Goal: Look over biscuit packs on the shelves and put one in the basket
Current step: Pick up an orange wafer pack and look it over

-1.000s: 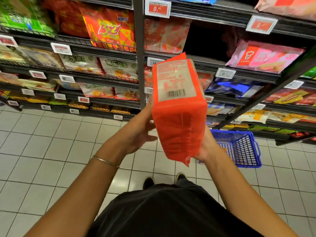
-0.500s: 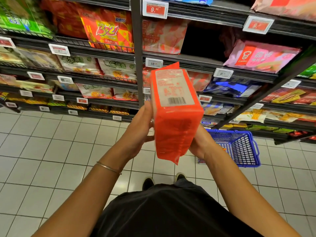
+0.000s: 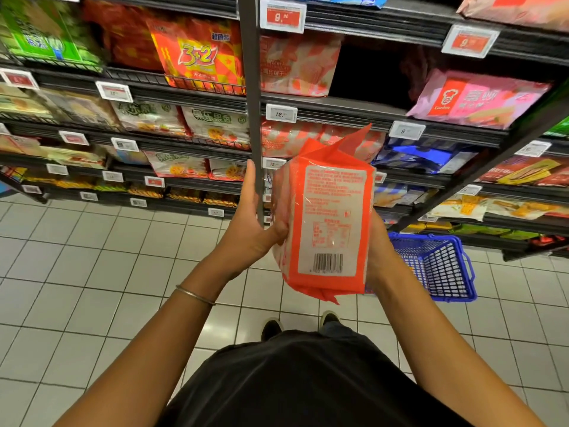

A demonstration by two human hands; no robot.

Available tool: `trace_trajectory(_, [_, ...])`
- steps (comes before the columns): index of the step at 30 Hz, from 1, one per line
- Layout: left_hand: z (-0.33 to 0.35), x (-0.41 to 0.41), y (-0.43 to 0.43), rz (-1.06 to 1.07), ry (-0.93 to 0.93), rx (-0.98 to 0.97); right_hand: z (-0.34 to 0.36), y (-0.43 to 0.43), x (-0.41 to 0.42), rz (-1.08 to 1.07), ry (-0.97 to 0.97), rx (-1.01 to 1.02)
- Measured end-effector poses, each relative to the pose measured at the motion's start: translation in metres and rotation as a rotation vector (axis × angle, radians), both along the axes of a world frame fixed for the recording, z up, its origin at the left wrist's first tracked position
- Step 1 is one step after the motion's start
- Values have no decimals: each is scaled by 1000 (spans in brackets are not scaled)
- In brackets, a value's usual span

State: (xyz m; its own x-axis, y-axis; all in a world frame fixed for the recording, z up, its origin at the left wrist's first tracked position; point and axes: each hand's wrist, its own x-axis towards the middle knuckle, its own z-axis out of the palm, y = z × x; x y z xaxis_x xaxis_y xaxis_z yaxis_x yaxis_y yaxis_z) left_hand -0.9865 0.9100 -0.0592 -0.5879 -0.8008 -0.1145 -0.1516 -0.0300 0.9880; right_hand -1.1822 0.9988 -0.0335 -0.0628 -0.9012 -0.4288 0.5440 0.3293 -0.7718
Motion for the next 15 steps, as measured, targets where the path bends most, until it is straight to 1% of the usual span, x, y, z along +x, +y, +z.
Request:
trace_trajectory(3, [-1,4,-2,101,-2,130,1,0,1,-96,147,-101])
trace_trajectory(6, [1,6,-3,57,60,255,2,-2,-2,-73,234,-172])
trace_trajectory(8, [0,9,0,58,215,443,3,-2,-3,-71,322,-181])
trace_trajectory(10, [-3,16,3,108,371,648,-1,-3,-5,-104,381,-183])
trace_trajectory(13, [-8,25,1,203,576,878,-5,-6,-8,-230,316,-142])
trace_trajectory(14, [-12,27,2,207,572,937,-5,-8,-9,-249,275,-114])
trace_trajectory(15, [-13,26,3,180,493,976,-5,-9,-9,-242,236,-84])
